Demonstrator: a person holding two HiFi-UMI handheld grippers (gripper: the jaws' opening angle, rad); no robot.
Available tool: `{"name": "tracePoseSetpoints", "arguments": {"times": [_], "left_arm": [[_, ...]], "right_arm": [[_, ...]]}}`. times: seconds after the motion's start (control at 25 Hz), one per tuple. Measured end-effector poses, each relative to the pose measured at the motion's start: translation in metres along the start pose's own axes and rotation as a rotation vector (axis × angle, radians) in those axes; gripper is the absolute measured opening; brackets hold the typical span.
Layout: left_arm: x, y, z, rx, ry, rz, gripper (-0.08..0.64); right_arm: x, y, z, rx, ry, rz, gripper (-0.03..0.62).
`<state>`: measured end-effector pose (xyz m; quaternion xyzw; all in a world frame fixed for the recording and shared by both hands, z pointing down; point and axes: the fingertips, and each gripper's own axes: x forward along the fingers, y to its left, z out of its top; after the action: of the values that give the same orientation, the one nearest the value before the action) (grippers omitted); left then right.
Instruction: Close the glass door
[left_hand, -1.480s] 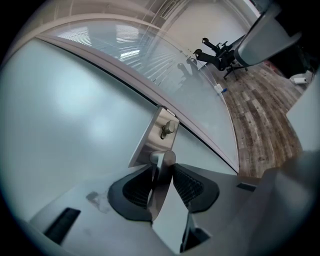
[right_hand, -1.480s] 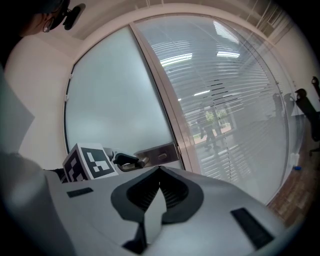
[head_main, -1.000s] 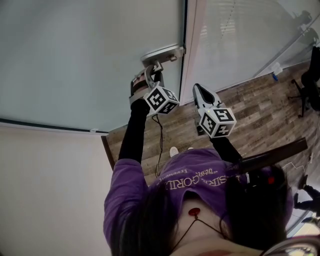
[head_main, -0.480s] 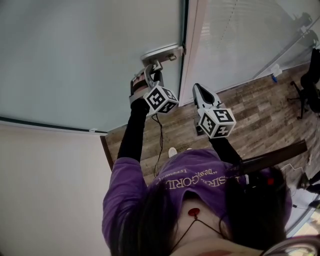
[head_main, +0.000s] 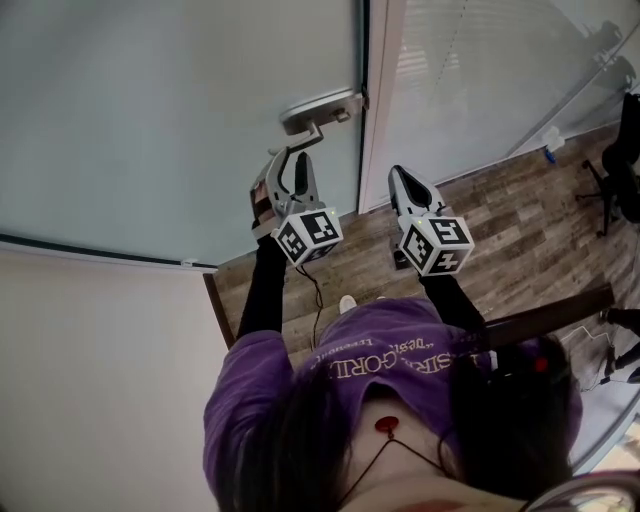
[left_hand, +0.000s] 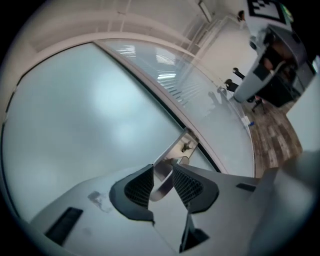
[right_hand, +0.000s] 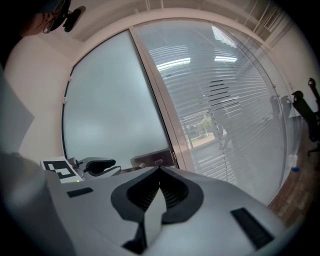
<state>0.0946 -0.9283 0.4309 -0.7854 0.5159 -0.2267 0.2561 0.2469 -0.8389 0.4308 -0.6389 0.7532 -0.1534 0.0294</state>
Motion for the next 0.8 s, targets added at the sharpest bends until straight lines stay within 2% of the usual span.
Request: {"name": "tracePoseSetpoints", "arguments": {"times": [0.12,0.28,0.44,0.56,0.8], "left_arm": [[-0.024,0.011,-0.003,-0.260,0.012,0.091,0.002],[-0.052,-0.005,-0.008,-0.538,0.033,0.132,0.002],[-0.070,-0.013,-0.018,-0.750,0.062,0.127,0.002],[-0.079,-0.018,-0.012,-0.823,0.026,0.109,0.002],[-0.089,-0.016,-0.014,-0.788,0.029,0.103,0.002]], "right_arm": [[0.003,0.009,0.006,-0.007,-0.010,0.035,-0.014],[0.001,0.017,0.009,-0.020,0.000,0.059,-0.015],[0.002,0.027,0.009,-0.048,0.015,0.067,-0.014],[-0.005,0.031,0.013,-0.061,0.010,0.079,-0.014],[-0.011,0.039,0.008,-0.068,0.008,0.081,-0.014]]}}
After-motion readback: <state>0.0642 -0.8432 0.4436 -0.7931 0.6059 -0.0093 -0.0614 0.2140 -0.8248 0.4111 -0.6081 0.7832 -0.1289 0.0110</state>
